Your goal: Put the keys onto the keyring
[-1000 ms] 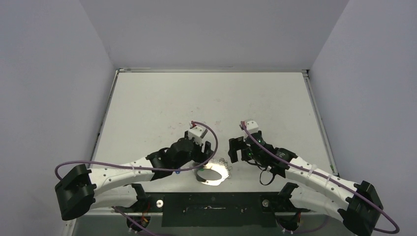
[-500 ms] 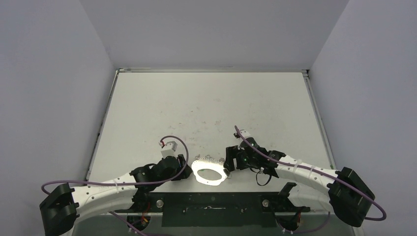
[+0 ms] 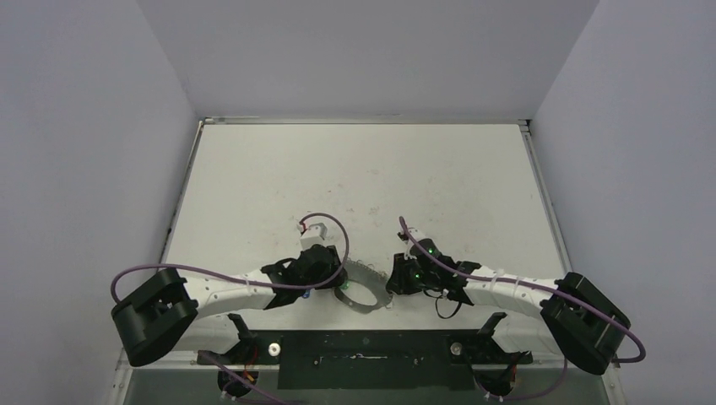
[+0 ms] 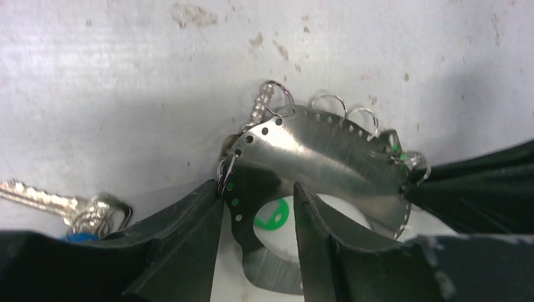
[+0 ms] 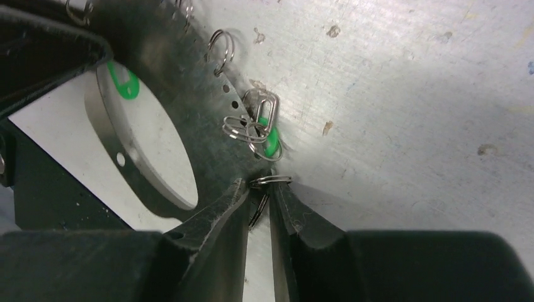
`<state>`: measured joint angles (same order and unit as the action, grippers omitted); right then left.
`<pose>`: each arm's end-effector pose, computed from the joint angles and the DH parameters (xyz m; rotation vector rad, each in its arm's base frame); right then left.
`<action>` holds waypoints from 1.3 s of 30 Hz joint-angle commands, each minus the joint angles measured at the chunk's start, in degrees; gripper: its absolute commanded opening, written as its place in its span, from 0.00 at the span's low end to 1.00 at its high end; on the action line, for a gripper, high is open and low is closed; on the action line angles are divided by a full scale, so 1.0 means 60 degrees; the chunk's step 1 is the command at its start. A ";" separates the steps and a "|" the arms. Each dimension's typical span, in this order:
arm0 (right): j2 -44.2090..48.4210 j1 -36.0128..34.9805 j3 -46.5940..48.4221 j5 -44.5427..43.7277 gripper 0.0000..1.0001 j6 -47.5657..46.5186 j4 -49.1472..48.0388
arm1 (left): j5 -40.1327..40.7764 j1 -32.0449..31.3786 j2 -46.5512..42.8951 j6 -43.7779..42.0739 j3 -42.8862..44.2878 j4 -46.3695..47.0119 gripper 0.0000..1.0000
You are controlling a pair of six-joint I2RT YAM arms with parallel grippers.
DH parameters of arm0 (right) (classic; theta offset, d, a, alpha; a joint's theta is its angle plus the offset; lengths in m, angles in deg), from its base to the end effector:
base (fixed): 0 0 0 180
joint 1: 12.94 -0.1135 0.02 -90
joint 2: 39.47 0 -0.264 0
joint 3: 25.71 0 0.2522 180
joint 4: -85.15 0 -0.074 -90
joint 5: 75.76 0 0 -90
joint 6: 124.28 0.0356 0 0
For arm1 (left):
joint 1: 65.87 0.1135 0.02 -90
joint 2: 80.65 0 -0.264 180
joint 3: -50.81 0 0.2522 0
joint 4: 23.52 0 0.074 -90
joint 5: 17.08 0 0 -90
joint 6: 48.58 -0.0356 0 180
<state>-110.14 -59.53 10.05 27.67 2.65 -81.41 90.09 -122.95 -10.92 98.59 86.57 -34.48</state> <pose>0.1394 0.1594 0.1371 -0.3360 2.5889 0.8897 0.1252 -0.1741 0.1439 -0.1521 2.3986 -0.6393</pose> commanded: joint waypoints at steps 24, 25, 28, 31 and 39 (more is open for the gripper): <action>0.1542 0.1008 0.1371 0.0352 0.60 -0.0411 0.1983 | -0.1182 0.0989 0.0384 -0.3109 0.1527 0.0083 0.46; 0.1189 0.1176 0.1482 0.0599 0.58 -0.0491 0.1770 | -0.1245 0.0975 0.0125 -0.2958 0.1313 0.0126 0.46; 0.0125 0.1683 0.1787 0.1378 0.46 -0.0713 0.1297 | -0.1445 0.0912 -0.0682 -0.2511 0.0633 0.0271 0.45; -0.0615 0.2016 0.2010 0.2076 0.33 -0.0868 0.0943 | -0.1435 0.0867 -0.1462 -0.2266 0.0057 0.0242 0.44; -0.1040 0.1994 0.1389 0.2562 0.15 -0.0823 0.0683 | -0.1048 0.0841 -0.2597 -0.2159 -0.0497 -0.0137 0.43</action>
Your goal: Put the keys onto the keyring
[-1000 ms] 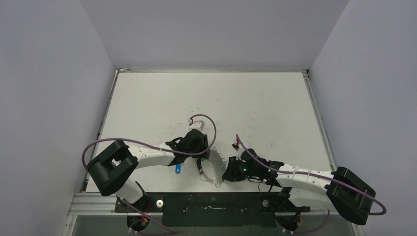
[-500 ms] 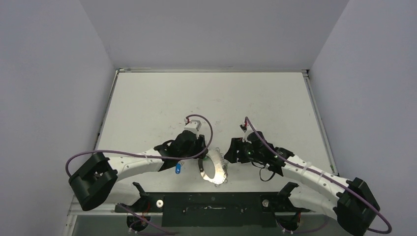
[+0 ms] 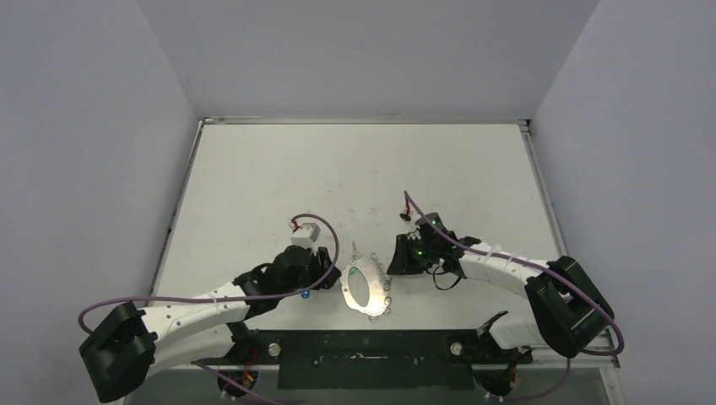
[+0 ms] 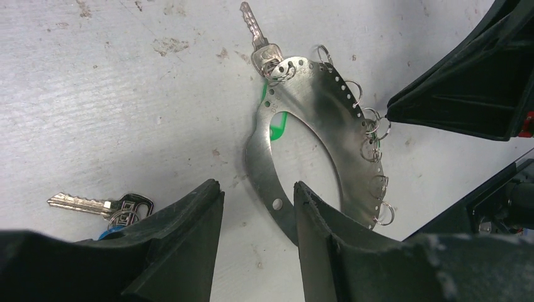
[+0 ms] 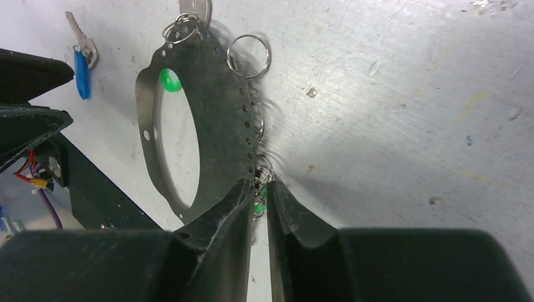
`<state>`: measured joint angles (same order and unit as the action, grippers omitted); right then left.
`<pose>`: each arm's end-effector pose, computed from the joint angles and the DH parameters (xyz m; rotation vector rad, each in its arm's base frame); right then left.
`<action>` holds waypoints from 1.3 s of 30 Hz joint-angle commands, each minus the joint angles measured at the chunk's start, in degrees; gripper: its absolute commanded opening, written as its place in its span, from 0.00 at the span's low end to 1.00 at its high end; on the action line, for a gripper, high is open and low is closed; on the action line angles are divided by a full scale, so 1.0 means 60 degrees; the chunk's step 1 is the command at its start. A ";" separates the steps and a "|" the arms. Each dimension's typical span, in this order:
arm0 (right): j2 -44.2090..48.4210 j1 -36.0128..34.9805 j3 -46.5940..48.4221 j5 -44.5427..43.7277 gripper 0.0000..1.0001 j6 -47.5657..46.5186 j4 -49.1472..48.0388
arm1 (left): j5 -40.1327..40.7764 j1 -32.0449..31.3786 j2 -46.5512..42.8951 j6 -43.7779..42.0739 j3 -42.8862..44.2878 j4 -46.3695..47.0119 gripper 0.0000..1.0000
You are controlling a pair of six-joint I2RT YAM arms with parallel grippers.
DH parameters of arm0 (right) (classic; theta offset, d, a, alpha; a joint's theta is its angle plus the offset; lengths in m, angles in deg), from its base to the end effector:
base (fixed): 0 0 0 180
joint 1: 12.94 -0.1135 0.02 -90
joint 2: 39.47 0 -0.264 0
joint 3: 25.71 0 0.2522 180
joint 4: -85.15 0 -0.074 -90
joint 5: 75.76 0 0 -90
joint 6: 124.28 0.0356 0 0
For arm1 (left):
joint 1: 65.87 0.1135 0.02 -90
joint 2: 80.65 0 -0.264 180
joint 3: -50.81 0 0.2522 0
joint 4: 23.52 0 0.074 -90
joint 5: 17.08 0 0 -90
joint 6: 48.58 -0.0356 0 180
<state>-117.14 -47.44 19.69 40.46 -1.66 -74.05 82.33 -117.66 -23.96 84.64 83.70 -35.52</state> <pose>0.1893 0.1492 0.1521 -0.2516 2.6680 1.0117 0.1247 -0.1491 0.1685 0.0748 2.2874 -0.7356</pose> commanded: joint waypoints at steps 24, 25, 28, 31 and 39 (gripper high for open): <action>0.1287 -0.0255 -0.0419 -0.0605 0.47 0.0089 0.0421 | 0.0085 -0.0040 -0.0500 0.0007 -0.0186 0.0309 0.43; 0.1155 -0.0212 -0.0387 -0.0462 0.47 0.0161 0.0294 | -0.0025 -0.0040 -0.0463 -0.0064 -0.0186 0.0494 0.43; 0.0683 -0.0152 -0.0373 0.0032 0.46 0.0545 -0.0251 | -0.0297 -0.0041 -0.0257 -0.0393 -0.0064 0.0746 0.43; 0.0163 -0.0151 -0.0412 0.0353 0.44 0.0914 -0.0653 | -0.0523 -0.0057 -0.0027 -0.0872 0.0202 0.0797 0.43; -0.0664 -0.0145 -0.0592 0.0926 0.28 0.2216 -0.2115 | -0.0840 -0.0195 0.0309 -0.2114 0.0646 0.1212 0.43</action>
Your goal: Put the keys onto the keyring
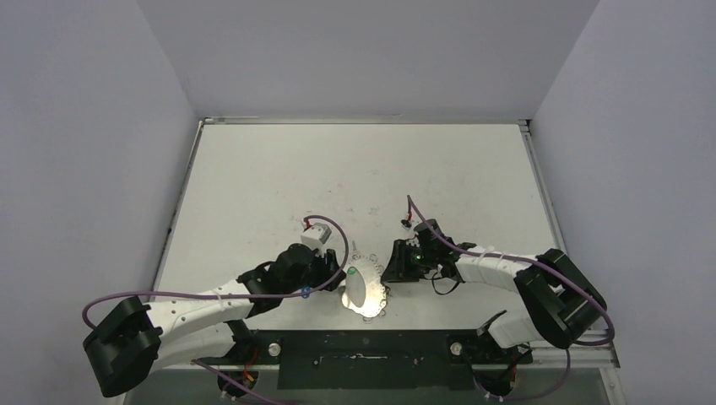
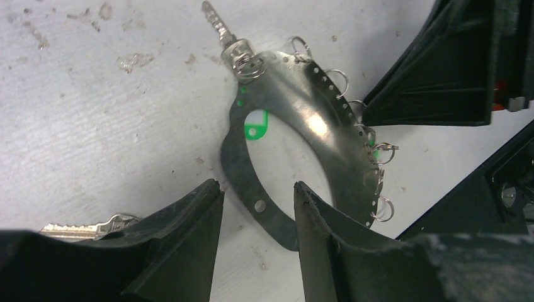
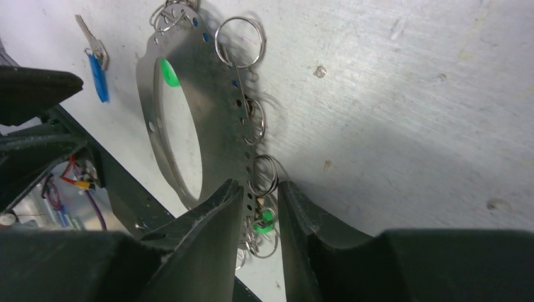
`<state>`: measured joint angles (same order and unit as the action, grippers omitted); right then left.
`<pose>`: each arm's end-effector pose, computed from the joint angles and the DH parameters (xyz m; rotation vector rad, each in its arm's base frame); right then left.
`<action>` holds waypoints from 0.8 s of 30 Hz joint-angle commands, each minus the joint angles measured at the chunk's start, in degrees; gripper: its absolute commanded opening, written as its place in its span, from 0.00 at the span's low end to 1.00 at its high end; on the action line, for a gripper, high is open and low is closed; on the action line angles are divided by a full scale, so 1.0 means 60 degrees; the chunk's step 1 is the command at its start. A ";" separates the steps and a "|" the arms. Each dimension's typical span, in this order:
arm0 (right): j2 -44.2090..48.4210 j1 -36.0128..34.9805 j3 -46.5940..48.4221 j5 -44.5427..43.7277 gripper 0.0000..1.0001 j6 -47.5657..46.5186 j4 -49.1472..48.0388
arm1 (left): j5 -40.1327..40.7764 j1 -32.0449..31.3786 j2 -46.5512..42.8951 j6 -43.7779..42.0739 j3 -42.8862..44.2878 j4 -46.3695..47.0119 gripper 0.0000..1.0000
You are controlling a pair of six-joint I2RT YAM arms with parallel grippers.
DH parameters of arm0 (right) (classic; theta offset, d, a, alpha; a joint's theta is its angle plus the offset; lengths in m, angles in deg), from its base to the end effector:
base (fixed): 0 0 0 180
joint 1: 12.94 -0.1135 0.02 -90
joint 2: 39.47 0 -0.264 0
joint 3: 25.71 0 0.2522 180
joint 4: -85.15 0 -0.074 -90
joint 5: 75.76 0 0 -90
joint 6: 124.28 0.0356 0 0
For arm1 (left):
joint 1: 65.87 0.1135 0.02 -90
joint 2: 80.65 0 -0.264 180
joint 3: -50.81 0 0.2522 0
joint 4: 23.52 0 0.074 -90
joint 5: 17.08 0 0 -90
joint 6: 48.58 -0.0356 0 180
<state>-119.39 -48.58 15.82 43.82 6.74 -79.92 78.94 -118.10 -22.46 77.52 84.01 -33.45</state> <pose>0.1801 0.1507 0.1326 -0.1106 2.7397 1.1273 0.1249 -0.1551 0.1687 0.2578 2.2649 -0.7419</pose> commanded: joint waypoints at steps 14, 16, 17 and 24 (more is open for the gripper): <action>0.0682 0.0050 0.1165 -0.0355 0.19 -0.0136 0.0877 | -0.0042 -0.0344 -0.0101 -0.1777 0.0481 0.1447 0.44; 0.0784 0.0099 0.1149 -0.0442 0.26 -0.0212 0.1004 | -0.0037 -0.0368 -0.0002 -0.1836 0.0554 0.1514 0.44; 0.0818 0.0127 0.1124 -0.0447 0.29 -0.0222 0.1006 | -0.0024 -0.0384 0.0075 -0.1874 0.0618 0.1523 0.44; 0.0796 0.0507 0.0919 -0.0280 0.31 -0.0315 0.0927 | 0.0158 -0.0822 0.1200 -0.2069 0.1450 0.1598 0.45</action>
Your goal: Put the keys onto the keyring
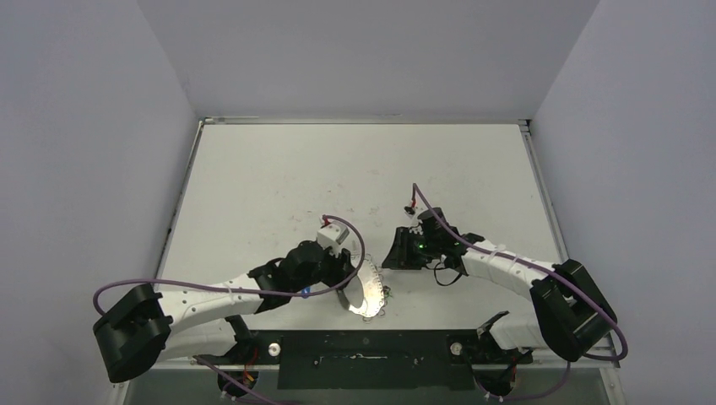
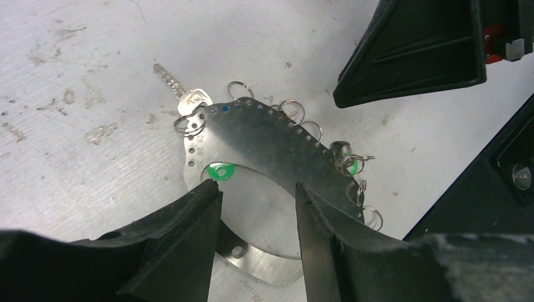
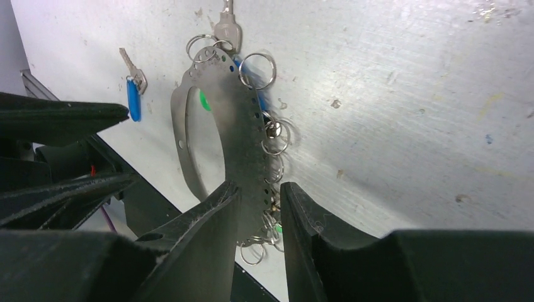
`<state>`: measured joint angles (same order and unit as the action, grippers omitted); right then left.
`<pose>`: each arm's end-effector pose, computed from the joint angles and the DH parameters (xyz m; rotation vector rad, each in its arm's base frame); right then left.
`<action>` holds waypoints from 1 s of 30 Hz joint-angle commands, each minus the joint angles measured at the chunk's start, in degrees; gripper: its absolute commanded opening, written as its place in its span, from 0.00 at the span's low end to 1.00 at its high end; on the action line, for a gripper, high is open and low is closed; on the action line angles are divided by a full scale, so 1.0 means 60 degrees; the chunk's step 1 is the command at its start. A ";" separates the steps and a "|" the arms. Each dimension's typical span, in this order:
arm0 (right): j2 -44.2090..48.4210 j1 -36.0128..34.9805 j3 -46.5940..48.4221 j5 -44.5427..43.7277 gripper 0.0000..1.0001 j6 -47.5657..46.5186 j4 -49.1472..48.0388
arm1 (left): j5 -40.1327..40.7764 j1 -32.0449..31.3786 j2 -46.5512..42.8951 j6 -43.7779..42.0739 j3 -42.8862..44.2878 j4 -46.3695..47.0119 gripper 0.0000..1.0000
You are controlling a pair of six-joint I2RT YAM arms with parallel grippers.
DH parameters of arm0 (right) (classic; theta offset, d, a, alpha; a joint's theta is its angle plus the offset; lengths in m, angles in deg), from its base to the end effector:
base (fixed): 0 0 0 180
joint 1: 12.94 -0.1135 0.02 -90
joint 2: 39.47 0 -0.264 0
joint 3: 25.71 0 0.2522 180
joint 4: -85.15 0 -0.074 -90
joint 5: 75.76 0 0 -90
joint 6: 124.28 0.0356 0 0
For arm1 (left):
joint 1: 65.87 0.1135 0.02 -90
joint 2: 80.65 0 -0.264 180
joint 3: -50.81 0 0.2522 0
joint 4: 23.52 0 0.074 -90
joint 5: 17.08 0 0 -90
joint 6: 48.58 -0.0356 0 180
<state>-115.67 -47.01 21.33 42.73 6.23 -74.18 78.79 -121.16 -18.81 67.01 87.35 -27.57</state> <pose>0.1936 0.1514 0.1665 -0.0969 2.6624 1.1235 0.1276 -0.1778 0.1848 0.4928 2.1125 -0.7381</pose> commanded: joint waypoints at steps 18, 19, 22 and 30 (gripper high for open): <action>0.0669 0.2682 -0.1229 0.1100 0.30 -0.0883 0.0371 | 0.4275 -0.3153 0.6998 0.0003 0.7803 -0.5942 0.45; 0.0705 0.2810 -0.1273 0.1133 0.30 -0.0915 0.0400 | 0.4531 -0.3307 0.7337 0.0076 0.8209 -0.6457 0.45; 0.0785 0.3005 -0.1372 0.1210 0.30 -0.0986 0.0465 | 0.5209 -0.3605 0.8264 0.0241 0.9155 -0.7837 0.41; 0.0733 0.3120 -0.1483 0.1395 0.31 -0.1064 0.0395 | 0.6388 -0.3959 0.9315 0.0887 1.0200 -0.9434 0.38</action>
<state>-112.37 -28.60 12.50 49.59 0.77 -70.39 111.16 -143.87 35.51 70.26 144.97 -76.48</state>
